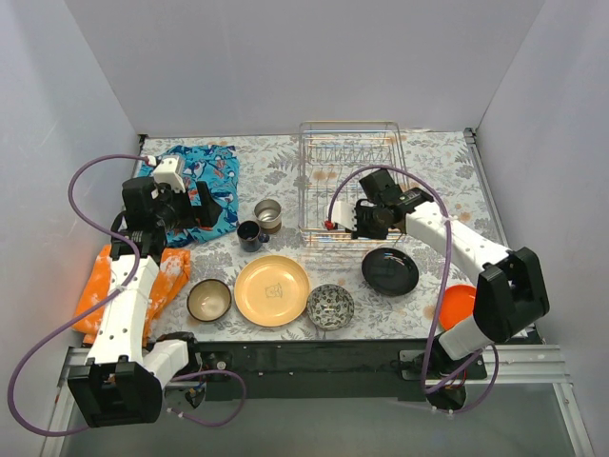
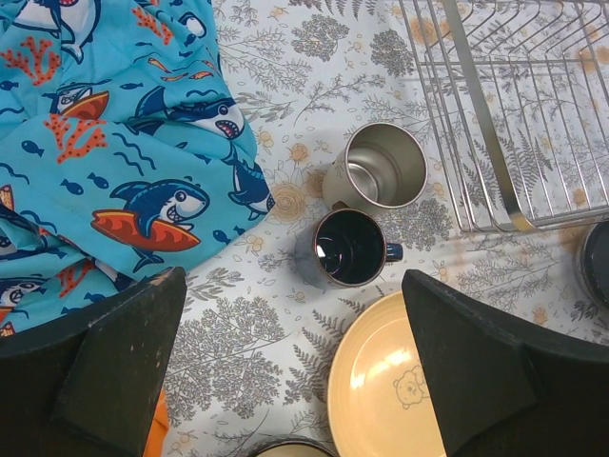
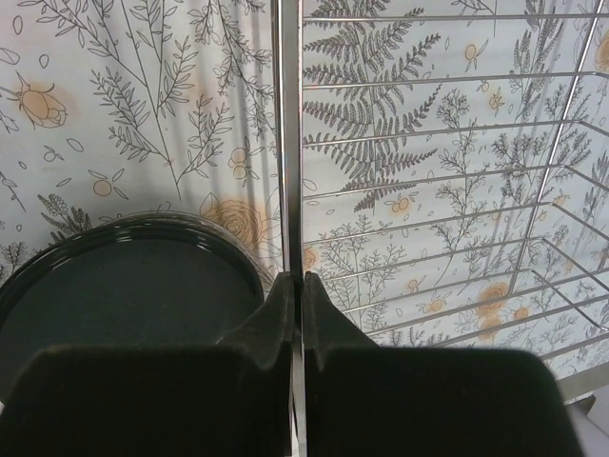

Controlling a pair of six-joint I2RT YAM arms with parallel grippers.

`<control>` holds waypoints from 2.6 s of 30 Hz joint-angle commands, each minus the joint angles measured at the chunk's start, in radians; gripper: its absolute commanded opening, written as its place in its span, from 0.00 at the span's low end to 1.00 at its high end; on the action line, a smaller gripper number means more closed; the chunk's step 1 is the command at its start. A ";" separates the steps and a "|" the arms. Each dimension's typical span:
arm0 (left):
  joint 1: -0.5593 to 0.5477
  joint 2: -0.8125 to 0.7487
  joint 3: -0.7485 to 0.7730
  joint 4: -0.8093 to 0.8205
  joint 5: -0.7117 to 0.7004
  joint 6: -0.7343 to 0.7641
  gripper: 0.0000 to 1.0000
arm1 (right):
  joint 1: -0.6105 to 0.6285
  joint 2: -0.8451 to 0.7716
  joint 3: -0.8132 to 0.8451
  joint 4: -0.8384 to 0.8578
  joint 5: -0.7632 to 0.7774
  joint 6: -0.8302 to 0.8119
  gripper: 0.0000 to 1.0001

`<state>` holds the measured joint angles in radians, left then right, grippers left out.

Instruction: Load the mixed dishes into the dish rack

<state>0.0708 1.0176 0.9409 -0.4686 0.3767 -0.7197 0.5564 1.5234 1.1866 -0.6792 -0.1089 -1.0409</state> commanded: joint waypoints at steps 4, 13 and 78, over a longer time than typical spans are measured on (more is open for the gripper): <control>0.007 -0.007 -0.005 0.013 0.054 -0.012 0.98 | 0.002 -0.097 -0.039 0.092 0.043 0.025 0.01; -0.055 0.102 0.062 -0.007 0.105 0.035 0.98 | 0.002 -0.127 -0.045 0.092 0.103 0.080 0.47; -0.483 0.570 0.477 -0.023 -0.283 0.362 0.00 | -0.394 0.150 0.366 0.245 -0.805 1.161 0.79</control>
<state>-0.4080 1.8488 1.5326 -0.7177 0.1600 -0.3996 0.1696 1.6222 1.4876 -0.5598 -0.5770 -0.1448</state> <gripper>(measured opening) 0.052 0.780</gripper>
